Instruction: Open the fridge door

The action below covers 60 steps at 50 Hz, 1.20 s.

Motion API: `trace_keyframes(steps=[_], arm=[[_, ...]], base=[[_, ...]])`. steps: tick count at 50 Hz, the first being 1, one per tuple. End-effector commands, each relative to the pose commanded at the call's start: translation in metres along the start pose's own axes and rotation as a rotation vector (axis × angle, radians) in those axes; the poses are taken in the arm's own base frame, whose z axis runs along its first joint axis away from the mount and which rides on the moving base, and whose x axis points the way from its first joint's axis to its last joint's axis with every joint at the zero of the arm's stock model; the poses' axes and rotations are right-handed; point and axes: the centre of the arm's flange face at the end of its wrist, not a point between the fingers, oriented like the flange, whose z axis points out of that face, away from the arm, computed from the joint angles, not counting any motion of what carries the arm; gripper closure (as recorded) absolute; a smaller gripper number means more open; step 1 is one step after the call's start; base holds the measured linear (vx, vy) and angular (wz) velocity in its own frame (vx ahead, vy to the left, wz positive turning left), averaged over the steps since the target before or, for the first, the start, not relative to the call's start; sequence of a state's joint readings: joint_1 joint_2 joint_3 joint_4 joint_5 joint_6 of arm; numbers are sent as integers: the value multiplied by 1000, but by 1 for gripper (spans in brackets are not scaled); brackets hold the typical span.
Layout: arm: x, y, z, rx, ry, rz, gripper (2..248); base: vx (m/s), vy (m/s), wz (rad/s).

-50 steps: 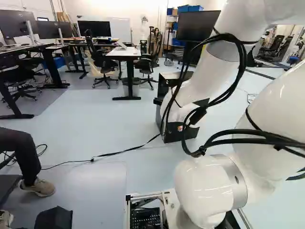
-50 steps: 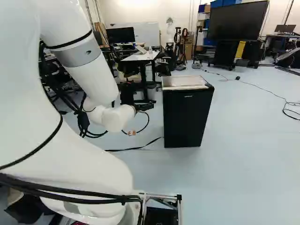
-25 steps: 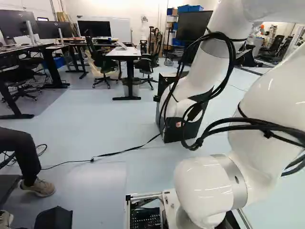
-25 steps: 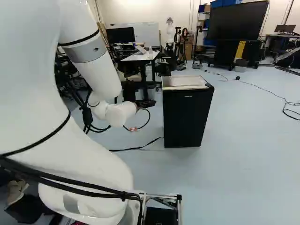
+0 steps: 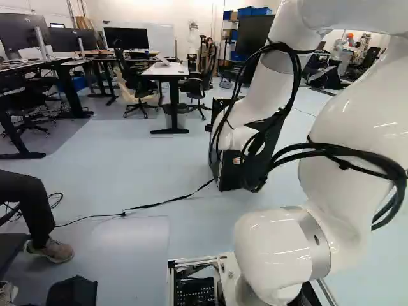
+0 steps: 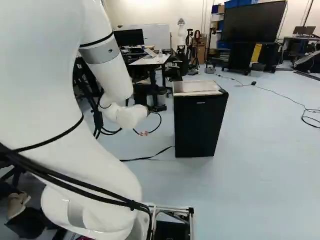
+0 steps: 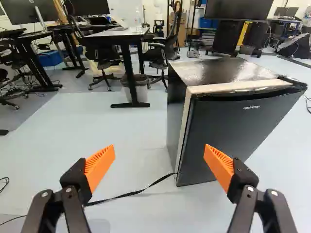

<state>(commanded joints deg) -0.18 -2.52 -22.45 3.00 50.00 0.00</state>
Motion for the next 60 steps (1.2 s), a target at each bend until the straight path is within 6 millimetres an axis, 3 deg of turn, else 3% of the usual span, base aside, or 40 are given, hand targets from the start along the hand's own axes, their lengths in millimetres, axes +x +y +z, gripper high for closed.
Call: trace_keyframes(steps=[60], arm=[[23, -9, 73, -105, 17, 109, 3]], base=[[0, 0, 0]])
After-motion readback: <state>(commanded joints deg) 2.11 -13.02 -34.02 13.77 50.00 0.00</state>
